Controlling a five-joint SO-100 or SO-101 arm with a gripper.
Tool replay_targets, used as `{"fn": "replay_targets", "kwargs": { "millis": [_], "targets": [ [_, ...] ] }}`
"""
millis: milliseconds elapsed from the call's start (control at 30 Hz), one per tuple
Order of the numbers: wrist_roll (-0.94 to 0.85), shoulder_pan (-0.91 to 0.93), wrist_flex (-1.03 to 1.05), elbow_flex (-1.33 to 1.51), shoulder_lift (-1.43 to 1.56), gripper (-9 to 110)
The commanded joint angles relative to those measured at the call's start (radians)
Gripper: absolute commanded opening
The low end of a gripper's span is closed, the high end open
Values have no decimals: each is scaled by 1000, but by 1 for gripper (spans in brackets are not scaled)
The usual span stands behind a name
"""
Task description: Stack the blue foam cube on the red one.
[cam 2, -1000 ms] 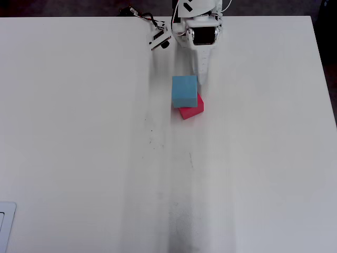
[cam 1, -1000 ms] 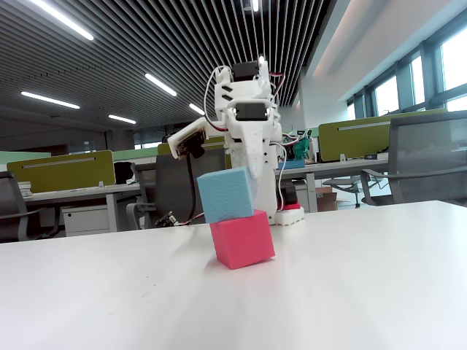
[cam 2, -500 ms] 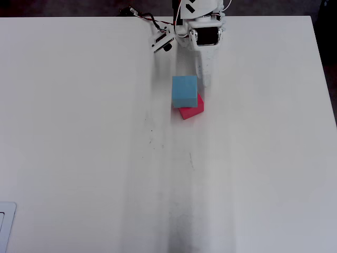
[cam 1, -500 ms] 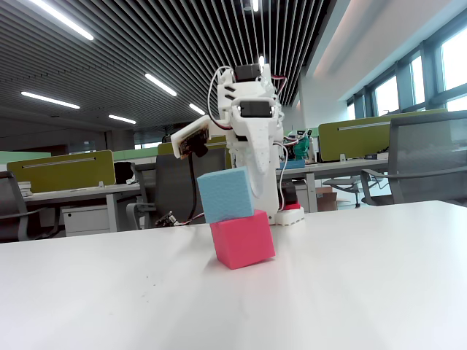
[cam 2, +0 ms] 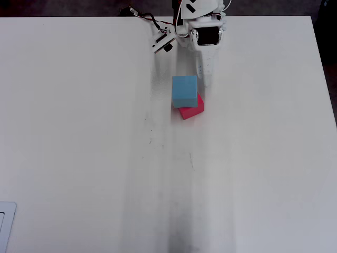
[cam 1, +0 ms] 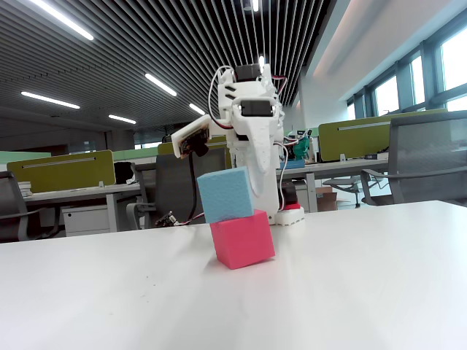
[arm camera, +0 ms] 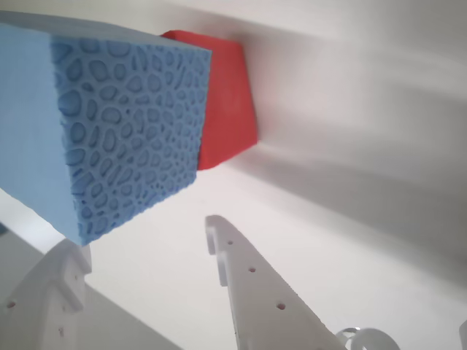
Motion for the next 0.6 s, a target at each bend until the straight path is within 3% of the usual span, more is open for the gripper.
{"fn": "replay_targets", "kwargs": {
  "millis": [0, 567],
  "targets": [
    [5, -8, -15, -5, -2, 20],
    [5, -8, -38, 2, -2, 23]
  ]
}}
